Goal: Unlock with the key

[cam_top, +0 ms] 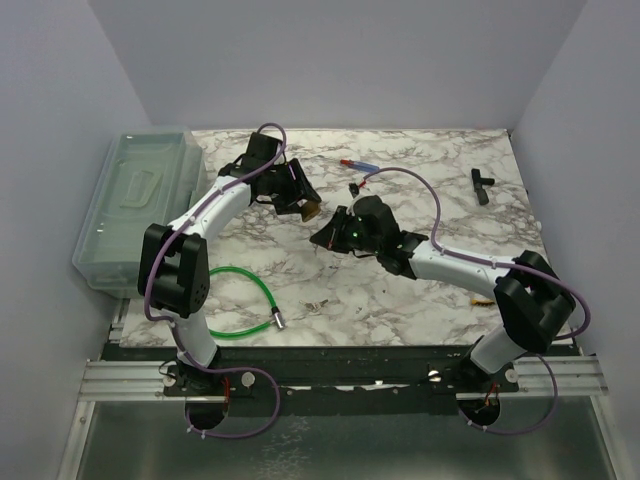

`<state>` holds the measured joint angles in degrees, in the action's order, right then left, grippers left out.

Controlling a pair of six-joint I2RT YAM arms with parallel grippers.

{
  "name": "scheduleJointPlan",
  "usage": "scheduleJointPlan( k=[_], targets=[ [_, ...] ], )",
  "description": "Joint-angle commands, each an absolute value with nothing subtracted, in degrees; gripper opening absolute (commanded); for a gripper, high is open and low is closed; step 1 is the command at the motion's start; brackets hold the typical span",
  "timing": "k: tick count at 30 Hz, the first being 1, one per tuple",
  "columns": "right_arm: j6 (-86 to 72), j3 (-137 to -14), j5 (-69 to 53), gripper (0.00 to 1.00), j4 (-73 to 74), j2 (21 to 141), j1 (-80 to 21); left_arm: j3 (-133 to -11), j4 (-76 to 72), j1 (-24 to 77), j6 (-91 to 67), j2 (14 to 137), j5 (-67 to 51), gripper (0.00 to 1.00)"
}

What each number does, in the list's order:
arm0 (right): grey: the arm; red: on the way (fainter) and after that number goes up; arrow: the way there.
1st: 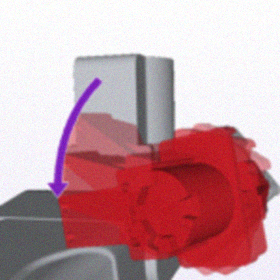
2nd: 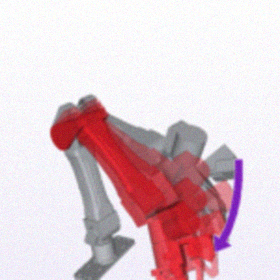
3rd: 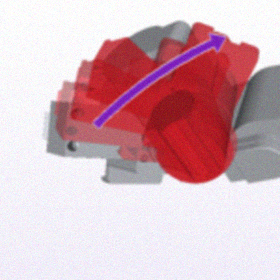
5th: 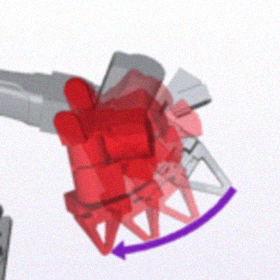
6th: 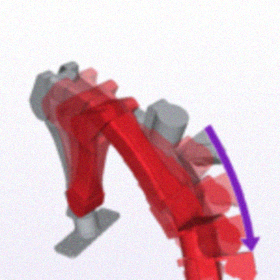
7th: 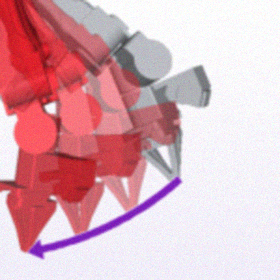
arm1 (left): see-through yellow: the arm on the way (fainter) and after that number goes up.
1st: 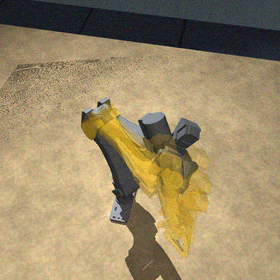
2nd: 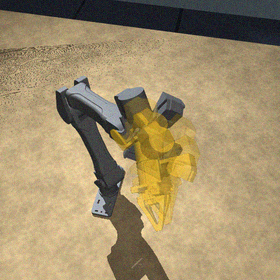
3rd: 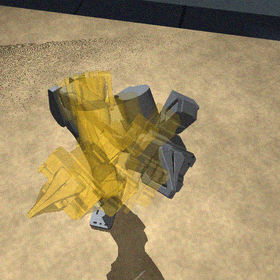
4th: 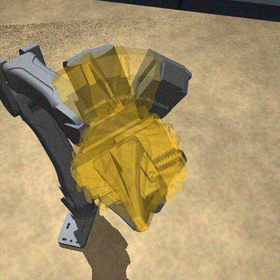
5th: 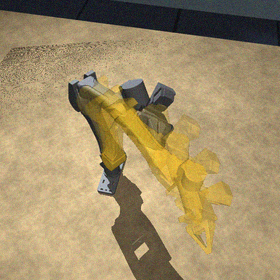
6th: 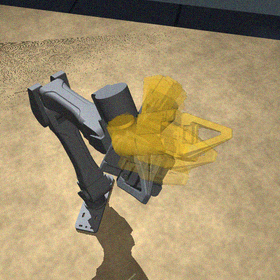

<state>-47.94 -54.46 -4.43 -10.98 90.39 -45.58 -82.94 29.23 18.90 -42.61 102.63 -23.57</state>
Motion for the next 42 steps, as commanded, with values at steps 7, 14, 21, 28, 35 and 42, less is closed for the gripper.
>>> scheduleJointPlan(
  k=[7,14,21,28,35,42],
  targets=[
    [-46.7,-56.3,-4.7,0.0,-11.8,92.3,-43.4,-82.9,26.5,19.2,-43.0,99.9,-26.3,0.0],
    [-46.6,-56.4,-4.6,0.0,-12.7,92.3,-42.4,-82.9,26.4,19.3,-43.0,100.3,-27.0,0.0],
    [-47.0,-56.6,-6.1,0.0,-14.1,92.9,-41.6,-82.6,25.8,19.4,-43.3,100.5,-28.1,0.0],
    [-47.8,-57.4,-7.7,0.0,-15.1,94.4,-41.4,-82.1,24.8,19.7,-43.6,100.4,-28.7,0.0],
    [-47.9,-56.7,-7.7,0.0,-15.1,94.5,-41.2,-81.9,24.8,19.9,-43.9,100.4,-28.7,0.0],
    [-48.5,-55.4,-8.4,0.0,-15.6,94.5,-41.2,-81.8,24.7,20.0,-43.7,100.7,-28.3,0.0]
  ],
)
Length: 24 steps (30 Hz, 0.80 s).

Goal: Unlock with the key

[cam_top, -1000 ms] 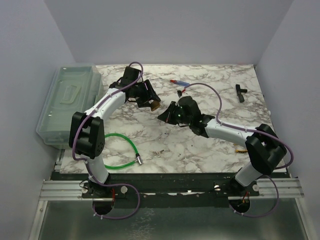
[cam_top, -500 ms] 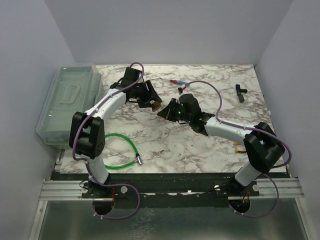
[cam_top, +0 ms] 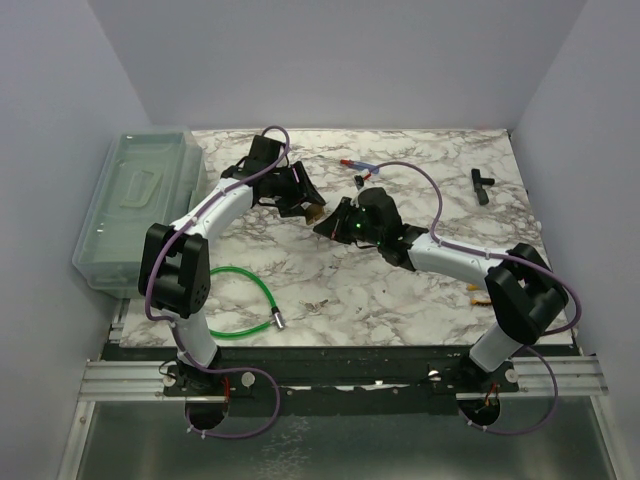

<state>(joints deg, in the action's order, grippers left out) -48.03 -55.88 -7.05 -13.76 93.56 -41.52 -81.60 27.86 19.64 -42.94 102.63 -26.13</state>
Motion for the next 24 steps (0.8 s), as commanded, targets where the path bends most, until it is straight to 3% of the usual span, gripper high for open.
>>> scheduleJointPlan(
  k=[1,24],
  targets=[
    [-48.5,-55.3,-8.5,0.0,-15.6,94.3,-41.2,-81.8,24.8,20.0,-43.8,100.6,-28.2,0.0],
    [-48.8,-54.5,-7.8,0.0,-15.6,93.5,-40.7,-81.7,24.8,20.0,-43.9,100.8,-27.7,0.0]
  ],
)
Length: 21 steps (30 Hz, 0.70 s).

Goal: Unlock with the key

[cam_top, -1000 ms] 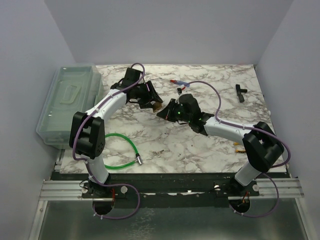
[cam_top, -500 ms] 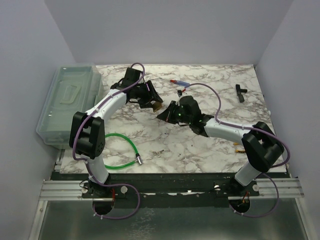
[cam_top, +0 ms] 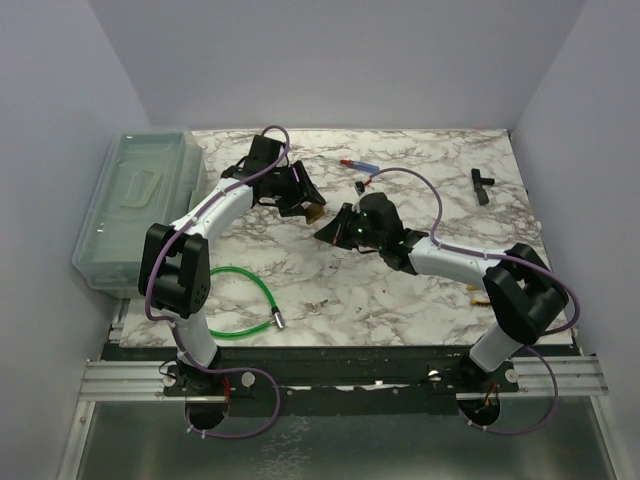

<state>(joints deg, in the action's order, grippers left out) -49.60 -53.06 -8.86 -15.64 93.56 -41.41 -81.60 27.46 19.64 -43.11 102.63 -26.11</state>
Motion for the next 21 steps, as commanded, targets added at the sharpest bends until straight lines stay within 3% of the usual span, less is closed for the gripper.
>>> scheduleJointPlan(
  k=[1,21],
  targets=[
    [-48.5,-54.4,-7.3,0.0,-15.5,93.3,-40.7,-81.7,24.8,20.0,-43.9,100.9,-27.7,0.0],
    [-47.1,-56.6,-7.6,0.0,-15.9,93.7,-39.8,-81.7,24.8,20.3,-43.6,101.3,-27.2,0.0]
  ],
)
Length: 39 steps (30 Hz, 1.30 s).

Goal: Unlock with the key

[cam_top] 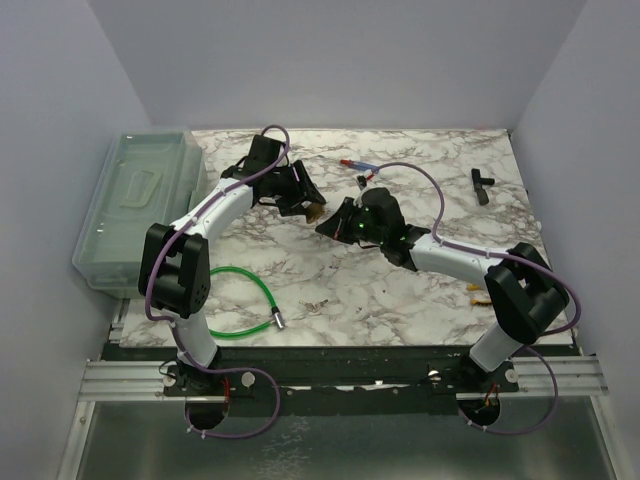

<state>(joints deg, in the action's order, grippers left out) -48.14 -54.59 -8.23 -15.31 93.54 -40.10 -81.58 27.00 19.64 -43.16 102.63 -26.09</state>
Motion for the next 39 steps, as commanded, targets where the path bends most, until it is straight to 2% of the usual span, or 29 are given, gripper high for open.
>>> scheduleJointPlan(
  k=[1,24,39],
  targets=[
    [-47.2,-56.6,-7.6,0.0,-15.9,93.8,-39.8,-81.7,24.8,20.3,-43.6,101.3,-27.2,0.0],
    [-49.6,-52.0,-9.5,0.0,-18.3,93.2,-39.7,-81.7,24.8,20.4,-43.7,101.1,-26.9,0.0],
    [-48.4,-54.1,-7.6,0.0,-16.7,92.8,-39.6,-81.6,24.9,20.4,-43.5,100.5,-26.5,0.0]
  ],
)
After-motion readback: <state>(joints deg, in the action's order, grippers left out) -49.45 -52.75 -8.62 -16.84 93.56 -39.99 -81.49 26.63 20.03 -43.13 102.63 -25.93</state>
